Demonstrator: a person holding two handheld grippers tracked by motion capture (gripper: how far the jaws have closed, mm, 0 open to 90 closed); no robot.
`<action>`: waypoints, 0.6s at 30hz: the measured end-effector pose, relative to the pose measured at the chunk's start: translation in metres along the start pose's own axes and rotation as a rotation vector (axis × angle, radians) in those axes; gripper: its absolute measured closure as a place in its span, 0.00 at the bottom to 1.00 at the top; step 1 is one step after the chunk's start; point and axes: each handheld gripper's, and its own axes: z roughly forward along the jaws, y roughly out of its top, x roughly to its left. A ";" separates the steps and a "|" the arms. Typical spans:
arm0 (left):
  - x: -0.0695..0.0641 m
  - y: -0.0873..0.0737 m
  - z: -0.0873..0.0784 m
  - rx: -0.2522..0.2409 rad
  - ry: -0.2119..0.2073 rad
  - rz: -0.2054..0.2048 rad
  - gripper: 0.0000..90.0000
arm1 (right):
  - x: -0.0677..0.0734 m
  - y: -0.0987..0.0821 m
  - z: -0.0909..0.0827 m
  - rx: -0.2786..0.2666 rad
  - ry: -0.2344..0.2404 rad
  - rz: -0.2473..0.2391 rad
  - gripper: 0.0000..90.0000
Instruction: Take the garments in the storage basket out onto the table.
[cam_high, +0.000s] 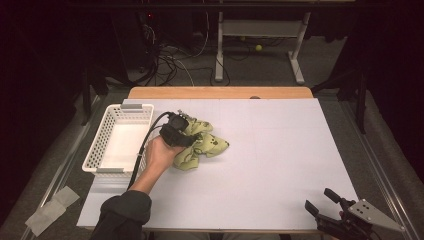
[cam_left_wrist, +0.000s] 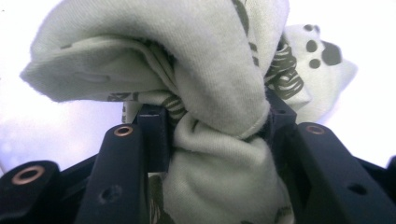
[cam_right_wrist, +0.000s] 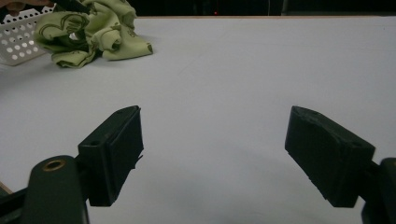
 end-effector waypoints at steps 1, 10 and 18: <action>0.000 0.000 0.002 0.005 0.000 -0.001 0.58 | 0.000 0.000 0.000 0.001 -0.001 0.000 0.22; 0.010 -0.008 0.020 0.015 -0.049 -0.050 0.56 | 0.000 0.000 0.001 0.005 0.004 0.003 0.22; 0.013 -0.008 0.020 0.014 -0.067 -0.064 0.46 | -0.001 0.000 0.000 0.004 0.000 0.008 0.22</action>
